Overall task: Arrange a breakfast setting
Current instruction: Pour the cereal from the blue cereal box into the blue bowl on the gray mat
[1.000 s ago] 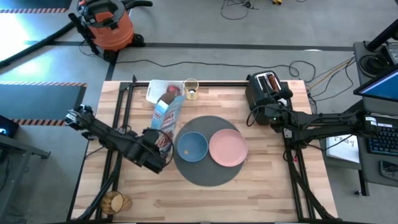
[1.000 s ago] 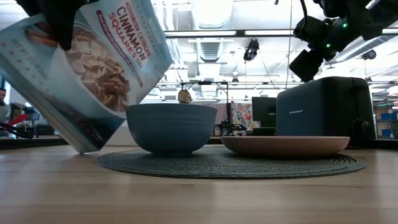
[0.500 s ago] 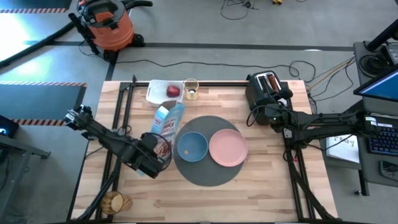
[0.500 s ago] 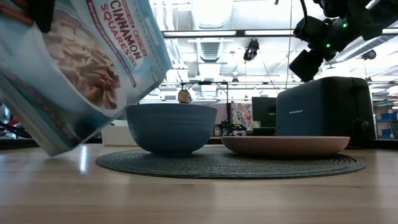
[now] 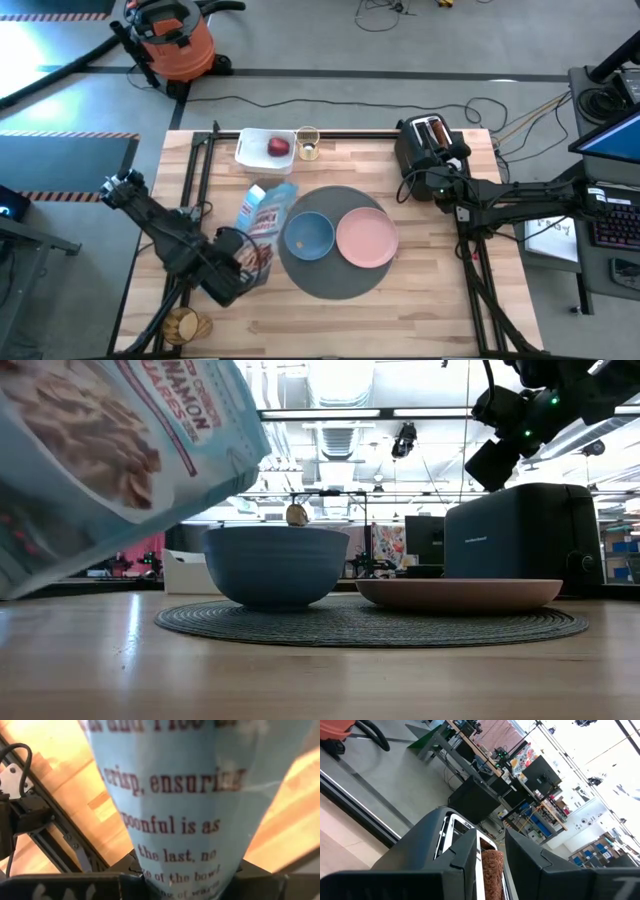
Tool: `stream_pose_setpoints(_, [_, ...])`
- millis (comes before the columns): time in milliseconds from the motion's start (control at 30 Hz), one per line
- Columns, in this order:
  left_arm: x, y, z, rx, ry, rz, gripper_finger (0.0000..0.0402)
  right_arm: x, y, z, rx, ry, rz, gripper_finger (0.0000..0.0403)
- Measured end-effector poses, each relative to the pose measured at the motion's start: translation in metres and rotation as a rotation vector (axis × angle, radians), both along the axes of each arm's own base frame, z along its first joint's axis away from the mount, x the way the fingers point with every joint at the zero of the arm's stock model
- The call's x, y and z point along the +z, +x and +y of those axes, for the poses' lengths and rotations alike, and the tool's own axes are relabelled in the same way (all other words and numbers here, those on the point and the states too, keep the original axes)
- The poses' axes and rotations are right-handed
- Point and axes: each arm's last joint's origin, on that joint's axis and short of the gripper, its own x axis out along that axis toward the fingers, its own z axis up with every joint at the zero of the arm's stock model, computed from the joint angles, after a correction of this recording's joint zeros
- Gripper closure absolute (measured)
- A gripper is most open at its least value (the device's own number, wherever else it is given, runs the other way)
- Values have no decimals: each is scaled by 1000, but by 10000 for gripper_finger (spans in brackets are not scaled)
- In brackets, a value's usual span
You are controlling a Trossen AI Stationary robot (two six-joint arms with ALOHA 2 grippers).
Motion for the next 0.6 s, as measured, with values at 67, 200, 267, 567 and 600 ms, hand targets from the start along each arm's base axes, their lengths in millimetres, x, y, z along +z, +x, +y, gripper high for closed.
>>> stream_pose_setpoints(67, [3,-4,-5,-47,-8,-8,307,0,0,0,0,0,0,310])
stream_pose_setpoints(200, [11,-11,-15,-117,-27,-24,307,0,0,0,0,0,0,310])
stream_pose_setpoints(267, [16,-15,-19,-169,-37,-36,305,0,0,0,0,0,0,310])
stream_pose_setpoints(567, [43,-19,-24,-317,-108,-91,304,0,0,0,0,0,0,310])
stream_pose_setpoints(600, [46,-19,-24,-323,-123,-95,303,0,0,0,0,0,0,310])
